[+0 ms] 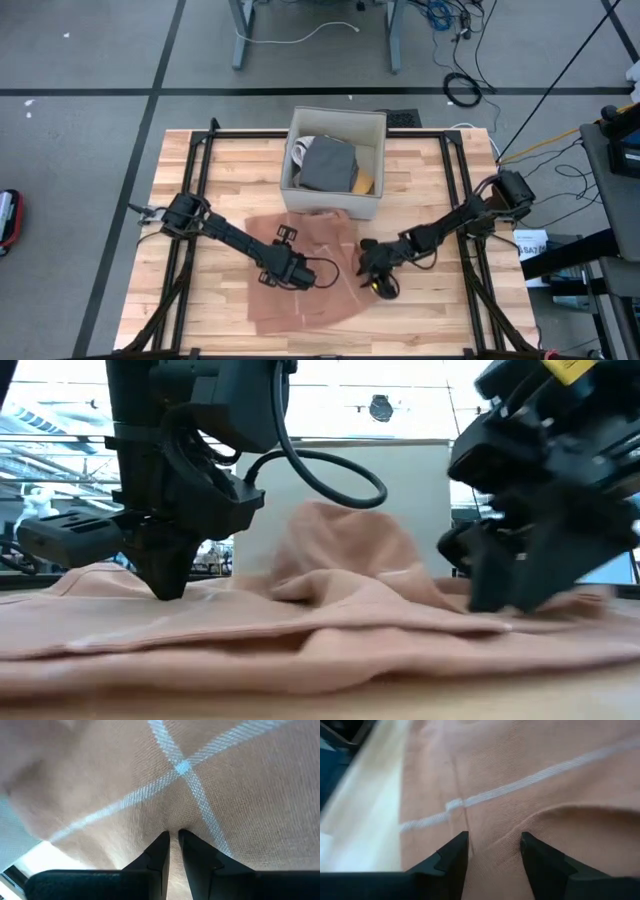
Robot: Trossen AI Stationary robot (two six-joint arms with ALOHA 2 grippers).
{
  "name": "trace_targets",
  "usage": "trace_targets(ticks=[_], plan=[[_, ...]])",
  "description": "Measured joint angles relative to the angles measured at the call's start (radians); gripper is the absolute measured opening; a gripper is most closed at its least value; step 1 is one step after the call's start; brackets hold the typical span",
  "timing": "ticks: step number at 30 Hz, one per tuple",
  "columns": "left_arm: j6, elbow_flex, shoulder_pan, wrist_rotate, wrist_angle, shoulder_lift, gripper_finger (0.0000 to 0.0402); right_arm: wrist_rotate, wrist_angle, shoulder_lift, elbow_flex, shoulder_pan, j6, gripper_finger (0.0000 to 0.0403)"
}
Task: Fold towel
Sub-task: Fold the brown towel with white checkered lines
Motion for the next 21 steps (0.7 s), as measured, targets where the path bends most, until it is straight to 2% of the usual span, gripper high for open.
trace_targets(ticks=[7,13,21], plan=[[0.018,-0.001,0.028,-0.015,-0.005,0.000,0.0060,0.002,0.082,0.003,-0.002,0.144,0.223,0.0166],[0.021,-0.002,0.061,-0.035,-0.002,0.001,0.0060,0.099,0.076,0.003,-0.002,0.253,0.325,0.0166],[0.066,-0.002,0.069,-0.038,0.000,0.001,0.0060,0.167,0.043,0.002,-0.001,0.353,0.453,0.0166]])
